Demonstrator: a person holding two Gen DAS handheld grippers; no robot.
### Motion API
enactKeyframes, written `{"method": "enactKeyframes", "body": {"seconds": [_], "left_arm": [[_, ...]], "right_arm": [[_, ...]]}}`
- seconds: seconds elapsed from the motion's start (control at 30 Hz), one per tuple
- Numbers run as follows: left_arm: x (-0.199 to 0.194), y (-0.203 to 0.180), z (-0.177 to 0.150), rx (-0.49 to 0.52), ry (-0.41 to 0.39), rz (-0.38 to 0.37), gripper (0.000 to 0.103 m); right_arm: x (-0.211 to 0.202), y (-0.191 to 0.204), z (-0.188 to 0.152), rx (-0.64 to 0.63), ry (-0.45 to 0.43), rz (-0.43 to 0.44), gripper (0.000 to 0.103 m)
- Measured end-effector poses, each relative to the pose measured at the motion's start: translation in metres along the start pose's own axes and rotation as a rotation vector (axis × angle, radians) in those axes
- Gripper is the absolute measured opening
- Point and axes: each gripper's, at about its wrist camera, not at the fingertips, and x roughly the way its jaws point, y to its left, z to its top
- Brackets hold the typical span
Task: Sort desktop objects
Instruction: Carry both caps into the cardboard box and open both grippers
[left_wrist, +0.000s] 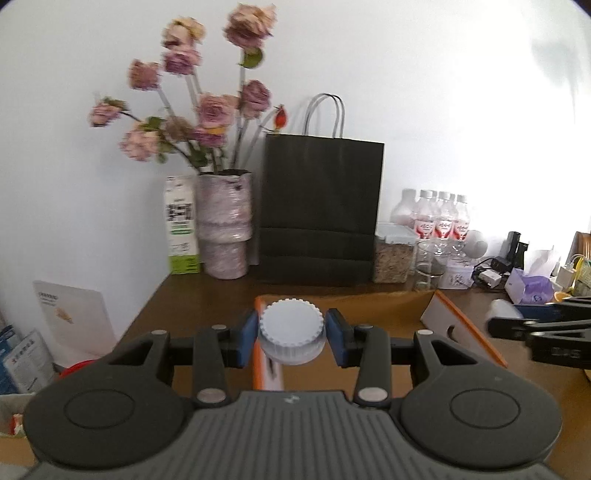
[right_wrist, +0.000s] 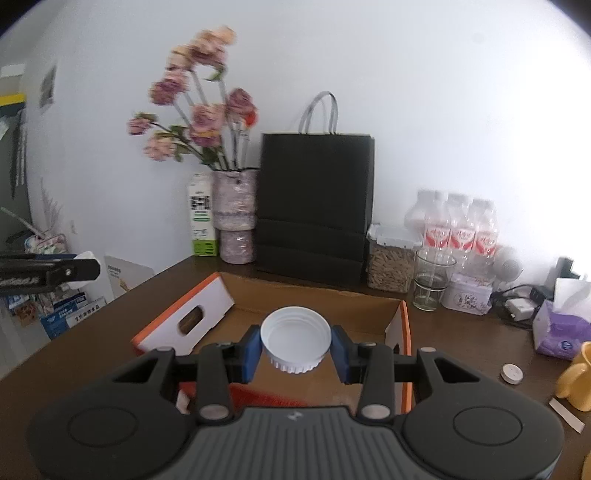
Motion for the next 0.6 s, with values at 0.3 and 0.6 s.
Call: {"method": "enactKeyframes", "body": {"seconds": [0.3, 0.6], "left_arm": [[0.138, -0.032, 0.037, 0.063, 0.21, 0.032, 0.041], [0.241, -0.039, -0.005, 0.078, 0.468, 0.086, 0.041]], "right_arm": [[0.125, -0.034, 0.05, 0.019, 0.215, -0.047, 0.039], [0.226, -0.041, 0.026, -0.002, 0.447, -0.072, 0.039]]}}
